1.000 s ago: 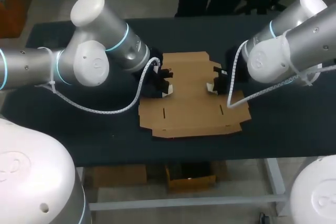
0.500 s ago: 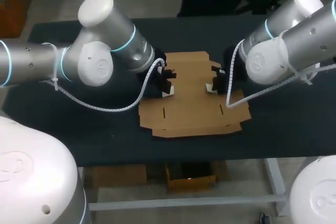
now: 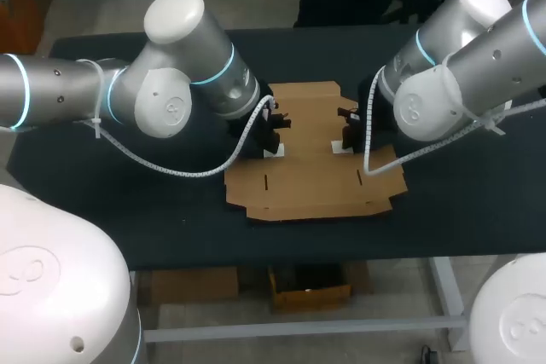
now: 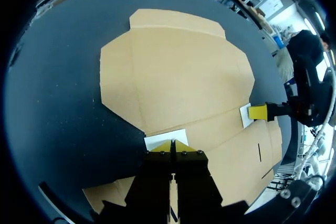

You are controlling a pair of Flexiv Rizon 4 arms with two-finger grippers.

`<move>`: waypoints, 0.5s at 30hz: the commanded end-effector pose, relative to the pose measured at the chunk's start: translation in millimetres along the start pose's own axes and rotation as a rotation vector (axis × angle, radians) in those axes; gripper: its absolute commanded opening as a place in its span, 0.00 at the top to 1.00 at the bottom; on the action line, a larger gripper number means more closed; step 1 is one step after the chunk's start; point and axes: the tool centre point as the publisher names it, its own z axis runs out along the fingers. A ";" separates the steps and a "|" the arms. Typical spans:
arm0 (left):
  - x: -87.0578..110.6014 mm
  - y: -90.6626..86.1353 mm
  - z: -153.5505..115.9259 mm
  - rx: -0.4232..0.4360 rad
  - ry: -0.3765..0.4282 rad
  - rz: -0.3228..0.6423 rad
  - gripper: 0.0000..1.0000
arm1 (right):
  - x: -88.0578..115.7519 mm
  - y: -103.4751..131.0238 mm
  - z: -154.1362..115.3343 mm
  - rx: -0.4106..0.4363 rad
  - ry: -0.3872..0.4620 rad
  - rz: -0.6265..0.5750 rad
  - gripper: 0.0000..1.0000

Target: Assemble the packaging by folding the flat box into shape, placing the metal phone stand inside, and closing the box properly

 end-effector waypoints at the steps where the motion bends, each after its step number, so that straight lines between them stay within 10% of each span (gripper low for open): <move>1: 0.4 -3.0 7.9 0.001 -0.057 -0.011 1.00 | 0.8 1.0 10.6 0.004 -0.040 0.013 1.00; 15: -1.6 -1.8 -11.4 0.027 -0.054 -0.011 1.00 | -4.1 -3.7 -11.8 -0.039 0.008 0.022 1.00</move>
